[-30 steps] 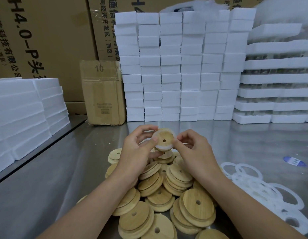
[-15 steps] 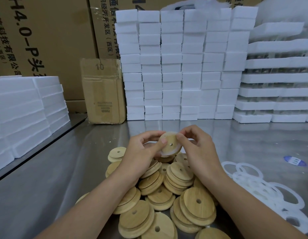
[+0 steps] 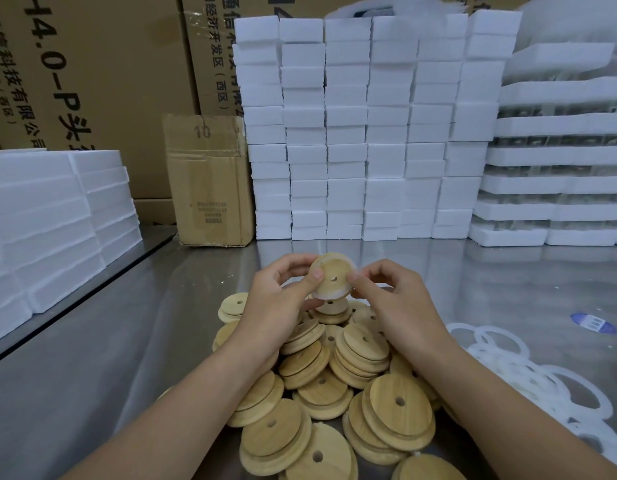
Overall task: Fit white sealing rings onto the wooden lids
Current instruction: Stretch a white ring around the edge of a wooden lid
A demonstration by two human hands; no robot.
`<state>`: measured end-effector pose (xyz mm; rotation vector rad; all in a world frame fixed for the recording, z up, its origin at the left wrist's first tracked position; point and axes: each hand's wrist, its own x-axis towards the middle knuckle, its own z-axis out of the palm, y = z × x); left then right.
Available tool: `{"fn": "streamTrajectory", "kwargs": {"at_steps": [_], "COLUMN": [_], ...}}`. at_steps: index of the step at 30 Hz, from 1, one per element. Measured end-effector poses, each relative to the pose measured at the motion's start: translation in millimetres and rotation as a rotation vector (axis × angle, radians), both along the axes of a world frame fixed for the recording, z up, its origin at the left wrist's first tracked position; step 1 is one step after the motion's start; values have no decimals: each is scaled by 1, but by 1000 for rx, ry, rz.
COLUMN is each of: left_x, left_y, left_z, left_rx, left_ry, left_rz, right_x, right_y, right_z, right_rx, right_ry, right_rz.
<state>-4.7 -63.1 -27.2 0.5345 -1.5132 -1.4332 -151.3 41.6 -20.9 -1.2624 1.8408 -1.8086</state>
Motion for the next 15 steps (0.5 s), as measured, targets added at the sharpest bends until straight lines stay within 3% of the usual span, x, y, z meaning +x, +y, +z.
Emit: {"fn": "streamTrajectory", "kwargs": {"at_steps": [5, 15], "left_x": [-1, -2], "left_y": [1, 1], "left_z": [1, -1], "left_rx": [59, -123], "left_ry": [-16, -121], "left_rz": [-15, 30], "right_x": [1, 7], "right_y": [-1, 0], "right_z": [-2, -3], "right_rx": [-50, -67], "right_ry": [55, 217], "right_rz": [-4, -15]}}
